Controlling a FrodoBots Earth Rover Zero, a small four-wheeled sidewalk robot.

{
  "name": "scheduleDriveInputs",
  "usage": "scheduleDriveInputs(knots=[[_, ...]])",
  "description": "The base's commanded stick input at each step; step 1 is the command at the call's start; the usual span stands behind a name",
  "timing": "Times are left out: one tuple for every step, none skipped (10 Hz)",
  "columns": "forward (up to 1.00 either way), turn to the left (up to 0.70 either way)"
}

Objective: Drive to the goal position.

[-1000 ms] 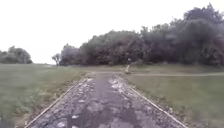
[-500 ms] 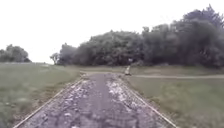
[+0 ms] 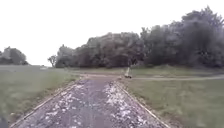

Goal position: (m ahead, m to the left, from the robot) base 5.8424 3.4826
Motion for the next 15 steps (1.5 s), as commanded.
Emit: scheduleDriveInputs(knots=[[1.00, 0.10], [1.00, 0.00], [1.00, 0.00], [1.00, 0.00], [1.00, 0.00], [1.00, 0.00], [1.00, 0.15], [1.00, 0.27], [1.00, 0.27], [1.00, 0.14], [1.00, 0.00], [1.00, 0.00], [1.00, 0.00], [1.00, 0.00], [1.00, 0.00]])
